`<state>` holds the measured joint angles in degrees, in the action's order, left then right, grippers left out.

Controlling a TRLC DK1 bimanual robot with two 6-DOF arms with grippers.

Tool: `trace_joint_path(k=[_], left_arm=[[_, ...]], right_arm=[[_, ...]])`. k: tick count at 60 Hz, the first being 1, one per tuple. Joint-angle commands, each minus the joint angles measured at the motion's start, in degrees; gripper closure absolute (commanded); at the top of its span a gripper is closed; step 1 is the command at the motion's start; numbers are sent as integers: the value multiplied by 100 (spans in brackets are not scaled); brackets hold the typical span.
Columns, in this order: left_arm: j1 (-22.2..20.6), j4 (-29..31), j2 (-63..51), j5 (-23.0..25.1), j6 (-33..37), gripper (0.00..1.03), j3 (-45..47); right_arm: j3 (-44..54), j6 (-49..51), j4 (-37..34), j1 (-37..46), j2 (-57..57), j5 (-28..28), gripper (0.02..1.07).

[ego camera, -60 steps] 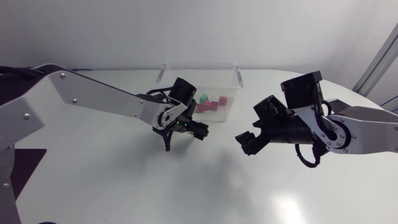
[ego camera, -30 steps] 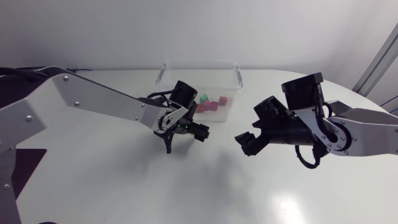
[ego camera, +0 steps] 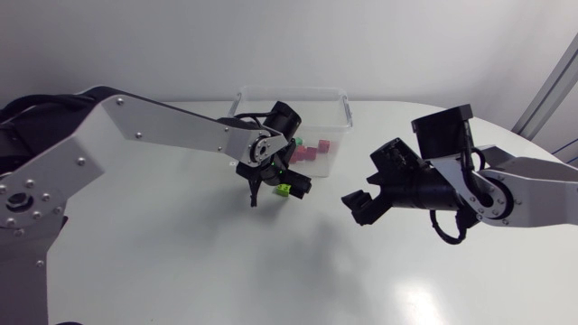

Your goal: Place the duplo bricks in the container

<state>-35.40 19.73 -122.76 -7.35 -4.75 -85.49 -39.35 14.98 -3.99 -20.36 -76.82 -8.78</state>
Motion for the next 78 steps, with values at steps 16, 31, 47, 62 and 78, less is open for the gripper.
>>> trace_joint_path(k=[16, 31, 47, 62, 78], left_arm=[[-64, 647, -407, 111, -377, 5, -653], [-20, 1578, -732, 322, -720, 5, -1356], [50, 1974, -987, 314, -755, 7, -1857], [156, 2527, -1259, 314, -790, 8, -2402], [182, 2923, -1417, 384, -922, 22, -2683]], right_arm=[[182, 5, 109, 129, 114, -98, 11], [182, 5, 100, 146, 158, -142, 11], [191, -4, 91, 146, 211, -160, 11], [165, -4, 47, 138, 246, -168, 11], [182, -4, 12, 138, 343, -168, 11]])
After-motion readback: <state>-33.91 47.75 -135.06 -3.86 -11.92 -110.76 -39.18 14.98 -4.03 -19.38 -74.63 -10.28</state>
